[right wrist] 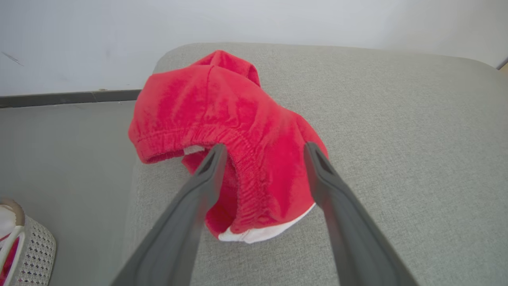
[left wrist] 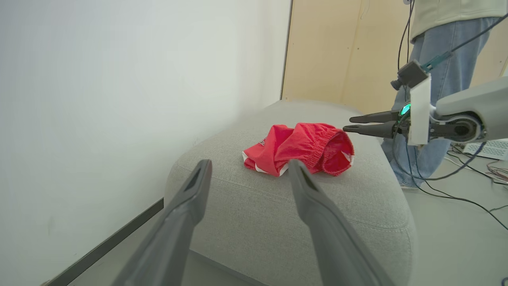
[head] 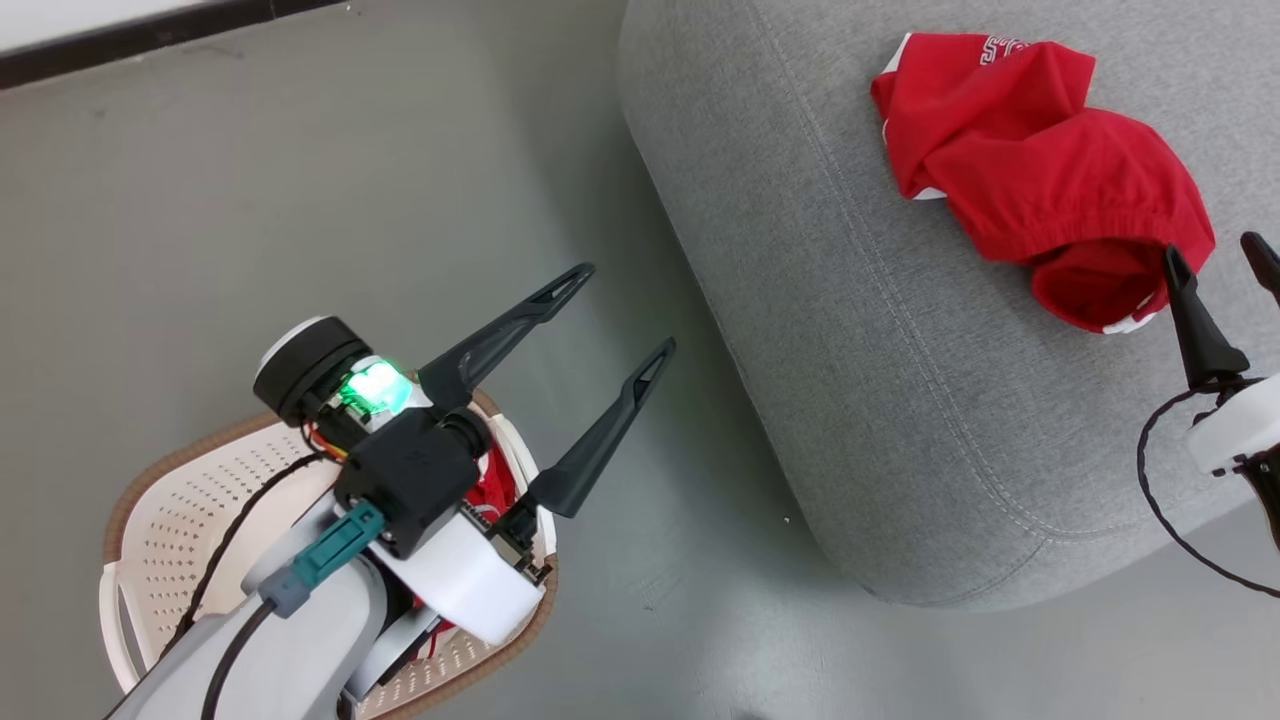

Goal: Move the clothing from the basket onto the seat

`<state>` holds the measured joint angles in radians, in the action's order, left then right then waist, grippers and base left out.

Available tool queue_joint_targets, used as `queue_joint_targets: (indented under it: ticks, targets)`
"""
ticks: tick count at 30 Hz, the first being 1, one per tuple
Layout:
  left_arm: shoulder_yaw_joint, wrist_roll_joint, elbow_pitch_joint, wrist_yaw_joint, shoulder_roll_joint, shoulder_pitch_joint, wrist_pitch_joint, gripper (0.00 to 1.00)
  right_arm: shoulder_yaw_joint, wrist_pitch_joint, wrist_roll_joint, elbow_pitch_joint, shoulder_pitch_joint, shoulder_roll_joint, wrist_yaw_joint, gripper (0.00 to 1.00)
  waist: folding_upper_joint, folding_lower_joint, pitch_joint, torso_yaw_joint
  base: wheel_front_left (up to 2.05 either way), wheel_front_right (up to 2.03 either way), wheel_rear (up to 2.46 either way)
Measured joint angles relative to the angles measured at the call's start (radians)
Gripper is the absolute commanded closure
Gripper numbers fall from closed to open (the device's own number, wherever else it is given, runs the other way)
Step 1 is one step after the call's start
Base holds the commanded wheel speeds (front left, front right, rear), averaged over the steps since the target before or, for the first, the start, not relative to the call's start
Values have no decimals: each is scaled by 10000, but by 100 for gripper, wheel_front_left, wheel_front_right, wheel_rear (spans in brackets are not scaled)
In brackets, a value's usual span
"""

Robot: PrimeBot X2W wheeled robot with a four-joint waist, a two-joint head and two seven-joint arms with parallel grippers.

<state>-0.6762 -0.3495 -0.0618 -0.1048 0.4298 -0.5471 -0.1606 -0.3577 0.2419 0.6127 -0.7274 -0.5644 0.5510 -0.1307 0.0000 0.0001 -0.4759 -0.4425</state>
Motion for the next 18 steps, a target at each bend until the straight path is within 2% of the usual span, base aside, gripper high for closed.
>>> queue_joint_targets:
  ticks: [10,18]
  targets:
    - [468,-180,226,451,-4,489,-353,0,121,59,105,1095,162,523,0,0,0,0,388,-6,0,0,0]
    - [999,-299,431,988,-42,924,-614,0,63,79,-424,2044,-292,382,0,0,0,0,740,236,0,0,0]
